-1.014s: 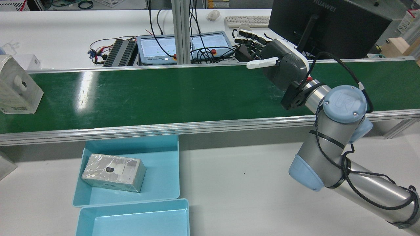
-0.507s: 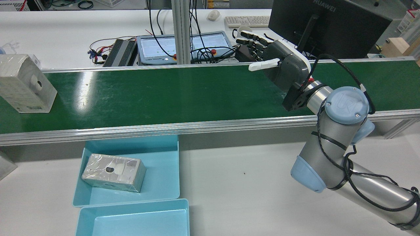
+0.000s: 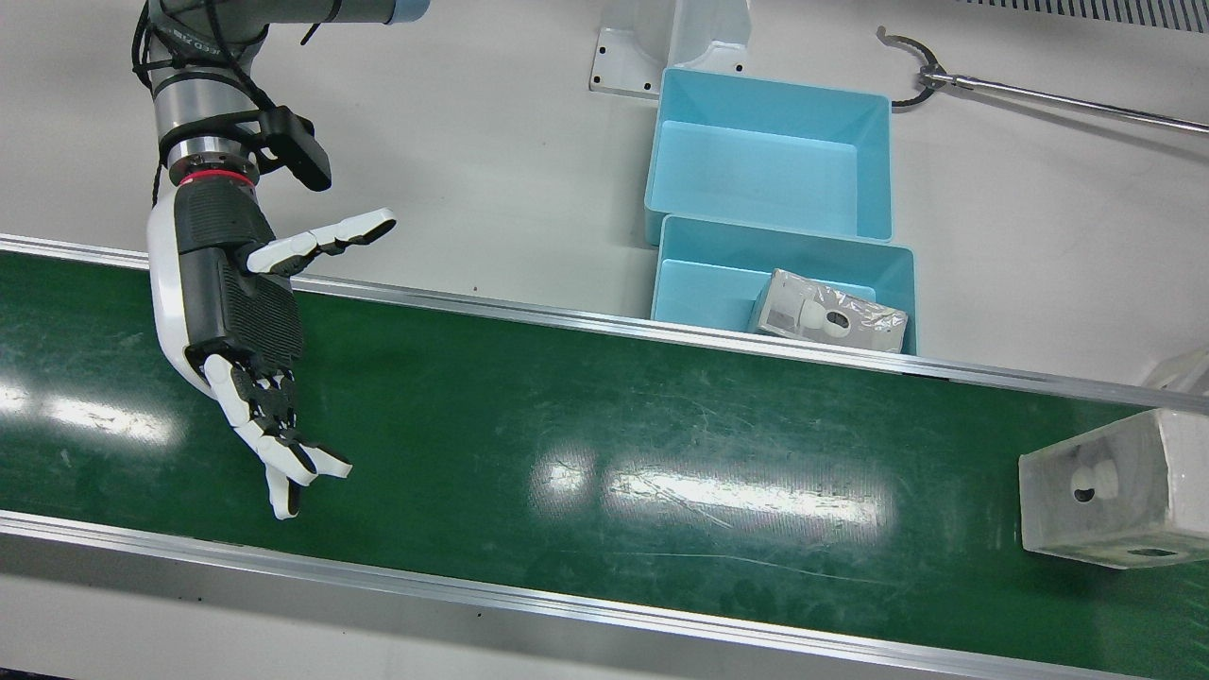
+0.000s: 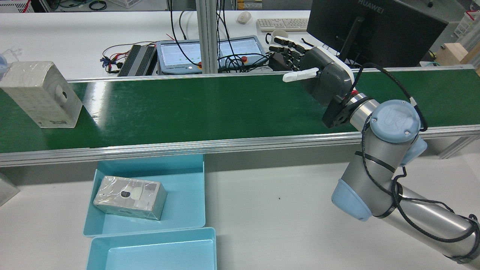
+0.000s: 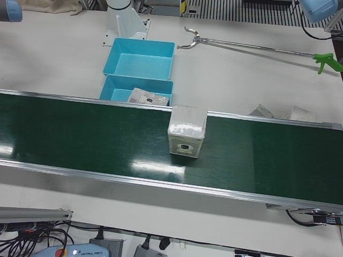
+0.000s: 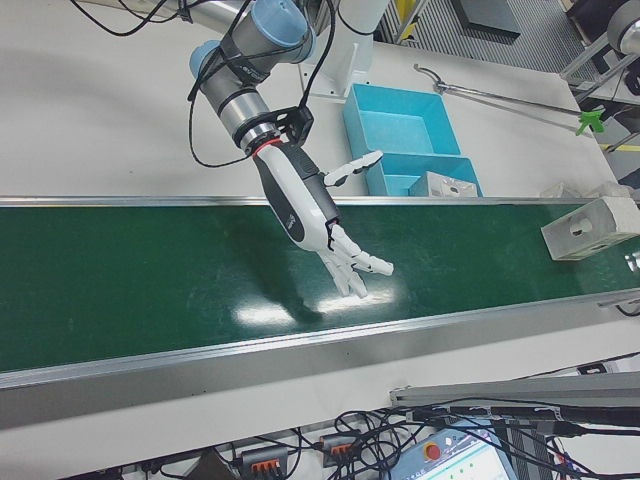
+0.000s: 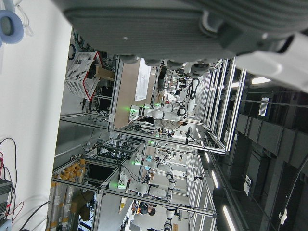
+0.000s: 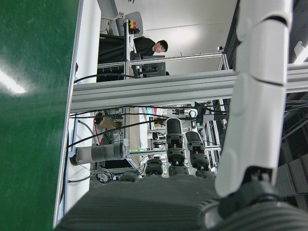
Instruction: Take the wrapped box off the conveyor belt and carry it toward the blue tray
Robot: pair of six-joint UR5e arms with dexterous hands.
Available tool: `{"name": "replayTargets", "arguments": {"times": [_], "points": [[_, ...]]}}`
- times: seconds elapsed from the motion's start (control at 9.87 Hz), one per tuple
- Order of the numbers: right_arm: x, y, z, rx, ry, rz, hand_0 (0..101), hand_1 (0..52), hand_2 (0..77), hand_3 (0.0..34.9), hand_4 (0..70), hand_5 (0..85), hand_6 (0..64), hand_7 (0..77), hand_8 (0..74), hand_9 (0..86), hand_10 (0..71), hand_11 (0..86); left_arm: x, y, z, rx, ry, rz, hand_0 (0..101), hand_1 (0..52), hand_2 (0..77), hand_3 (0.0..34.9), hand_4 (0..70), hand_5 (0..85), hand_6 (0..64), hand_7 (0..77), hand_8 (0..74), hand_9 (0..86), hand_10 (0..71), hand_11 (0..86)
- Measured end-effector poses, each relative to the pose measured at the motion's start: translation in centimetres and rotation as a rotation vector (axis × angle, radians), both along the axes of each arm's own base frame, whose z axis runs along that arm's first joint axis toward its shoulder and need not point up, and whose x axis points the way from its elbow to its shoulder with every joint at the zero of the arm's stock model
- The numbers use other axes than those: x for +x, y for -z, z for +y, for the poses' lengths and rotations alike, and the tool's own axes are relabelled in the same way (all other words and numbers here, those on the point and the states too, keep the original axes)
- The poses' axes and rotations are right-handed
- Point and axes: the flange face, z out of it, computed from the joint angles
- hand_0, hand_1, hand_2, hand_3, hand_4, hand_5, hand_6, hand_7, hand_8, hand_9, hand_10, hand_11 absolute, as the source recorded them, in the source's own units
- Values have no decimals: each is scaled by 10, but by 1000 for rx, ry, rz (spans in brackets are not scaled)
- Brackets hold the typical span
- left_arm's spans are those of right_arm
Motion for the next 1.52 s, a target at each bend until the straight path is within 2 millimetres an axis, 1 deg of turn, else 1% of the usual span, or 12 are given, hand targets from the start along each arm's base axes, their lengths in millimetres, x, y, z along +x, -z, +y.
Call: {"name": "replayTargets", "arguments": {"times": [0.61,0.71,1.22,1.42,1.52], "points": [[-1,-1,0,-2,1,2,469,109,60,1,93,142,71,207,44,44,0,11,0,0,0,0,0,0,0,0,11,0,0,11,5,5,5,0,0,5],[-1,-1,-1,-2,1,1,469,109,60,1,104,142,71,207,44,44,0,11,0,0,0,0,0,0,0,0,5,0,0,11,5,5,5,0,0,5],[-8,-3,1,-3,8,12,469,109,71,1,98,142,71,207,44,44,0,11,0,0,0,0,0,0,0,0,11,0,0,11,5,5,5,5,0,5],[-10,-3,2,6,3,36,469,109,71,1,98,142,71,207,44,44,0,11,0,0,0,0,0,0,0,0,11,0,0,11,0,5,5,5,0,5],[-8,-1,2,19,-7,62,469,109,55,1,93,136,71,196,44,44,0,11,0,0,0,0,0,0,0,0,11,0,0,11,5,5,5,5,5,5]]}}
